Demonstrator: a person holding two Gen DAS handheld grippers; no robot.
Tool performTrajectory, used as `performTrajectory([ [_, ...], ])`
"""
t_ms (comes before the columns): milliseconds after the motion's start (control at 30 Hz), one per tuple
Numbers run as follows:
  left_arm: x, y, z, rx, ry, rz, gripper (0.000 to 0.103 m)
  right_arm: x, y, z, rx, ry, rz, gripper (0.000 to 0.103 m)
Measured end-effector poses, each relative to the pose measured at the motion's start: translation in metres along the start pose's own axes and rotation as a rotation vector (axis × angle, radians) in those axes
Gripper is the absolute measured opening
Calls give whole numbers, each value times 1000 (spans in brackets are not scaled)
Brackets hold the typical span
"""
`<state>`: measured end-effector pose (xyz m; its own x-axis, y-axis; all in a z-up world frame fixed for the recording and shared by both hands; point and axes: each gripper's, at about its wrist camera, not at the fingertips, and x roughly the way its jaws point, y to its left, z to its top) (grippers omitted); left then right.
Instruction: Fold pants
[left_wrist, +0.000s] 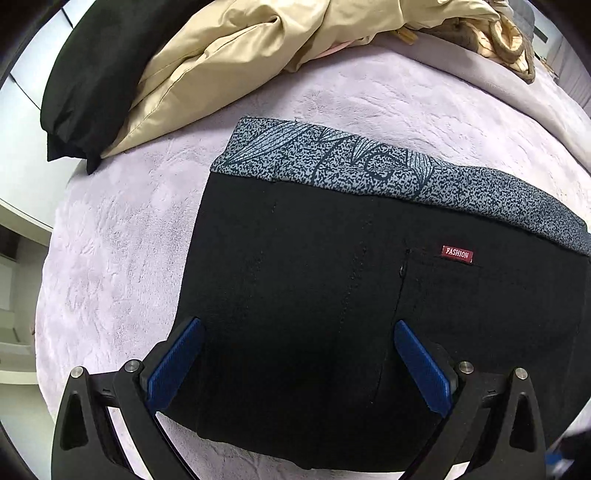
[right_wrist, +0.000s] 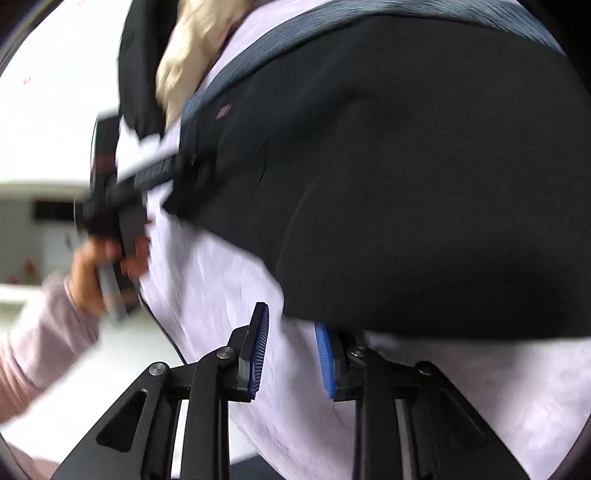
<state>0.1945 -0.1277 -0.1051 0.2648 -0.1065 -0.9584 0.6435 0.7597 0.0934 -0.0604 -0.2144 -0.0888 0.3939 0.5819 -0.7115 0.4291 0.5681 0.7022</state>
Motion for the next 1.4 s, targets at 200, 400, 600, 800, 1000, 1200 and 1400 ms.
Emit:
performTrajectory([
  [200,-35,-5,-10,23,-68,-16,103,-73,-7,4,19,-234,-166,28],
  [400,-18,9,-16,16,-3,20,103,-69,-25,24,-74,-62,-417,26],
  [600,-40,21,17,-35,-104,-36,103,-85,27,108,-164,-200,-265,51],
  [800,11,28,53,-80,-65,36,103,-1,36,194,-201,-152,-379,41],
  [1000,10,44,49,-59,-47,-18,103,-48,-18,224,39,-260,-410,38],
  [1200,-38,24,20,2,-70,-54,103,-103,-25,163,13,-232,-331,66],
  [1400,-70,-17,-21,18,-26,-129,103,-105,-29,89,76,-198,-379,78],
])
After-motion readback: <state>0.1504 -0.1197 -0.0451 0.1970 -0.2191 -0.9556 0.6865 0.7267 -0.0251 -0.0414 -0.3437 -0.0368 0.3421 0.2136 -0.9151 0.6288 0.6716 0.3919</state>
